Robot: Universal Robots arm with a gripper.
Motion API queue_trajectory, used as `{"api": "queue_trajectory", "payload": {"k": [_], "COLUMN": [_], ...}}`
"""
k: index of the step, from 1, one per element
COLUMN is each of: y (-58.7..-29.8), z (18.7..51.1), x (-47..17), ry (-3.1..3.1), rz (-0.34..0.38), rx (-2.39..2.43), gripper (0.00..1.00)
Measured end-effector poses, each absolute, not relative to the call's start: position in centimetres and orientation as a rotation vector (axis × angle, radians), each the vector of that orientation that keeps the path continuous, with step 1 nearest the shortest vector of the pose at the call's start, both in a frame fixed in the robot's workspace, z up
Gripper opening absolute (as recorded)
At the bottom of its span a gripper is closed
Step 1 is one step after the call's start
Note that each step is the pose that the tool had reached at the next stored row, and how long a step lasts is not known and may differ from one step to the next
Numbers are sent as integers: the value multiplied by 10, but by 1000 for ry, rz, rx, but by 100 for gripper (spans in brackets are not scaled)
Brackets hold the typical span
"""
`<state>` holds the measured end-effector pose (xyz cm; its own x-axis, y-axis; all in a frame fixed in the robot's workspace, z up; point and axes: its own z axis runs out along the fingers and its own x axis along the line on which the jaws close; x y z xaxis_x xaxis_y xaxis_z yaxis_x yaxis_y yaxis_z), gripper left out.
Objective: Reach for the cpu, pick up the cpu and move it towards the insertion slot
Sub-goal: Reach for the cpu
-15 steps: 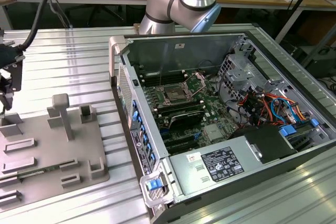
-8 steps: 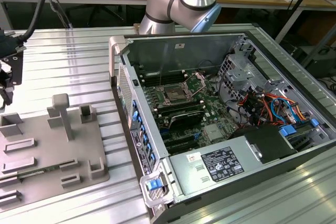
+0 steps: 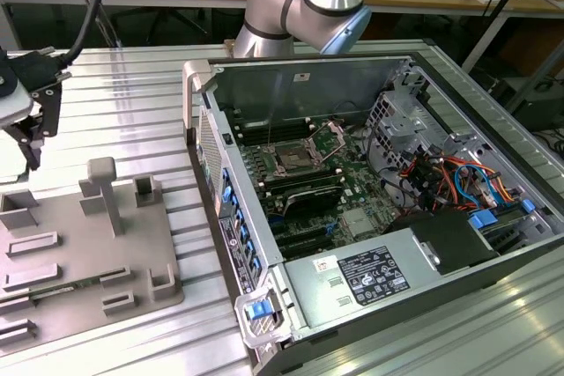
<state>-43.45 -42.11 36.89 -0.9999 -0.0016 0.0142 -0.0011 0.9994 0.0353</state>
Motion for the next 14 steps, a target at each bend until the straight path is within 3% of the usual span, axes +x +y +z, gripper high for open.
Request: {"api": "queue_trajectory", "payload": {"k": [14], "y": [-418], "z": [370], "x": [-391], "ry": [-3127], "rz": [-55], "rx": [2], "gripper": [55]}}
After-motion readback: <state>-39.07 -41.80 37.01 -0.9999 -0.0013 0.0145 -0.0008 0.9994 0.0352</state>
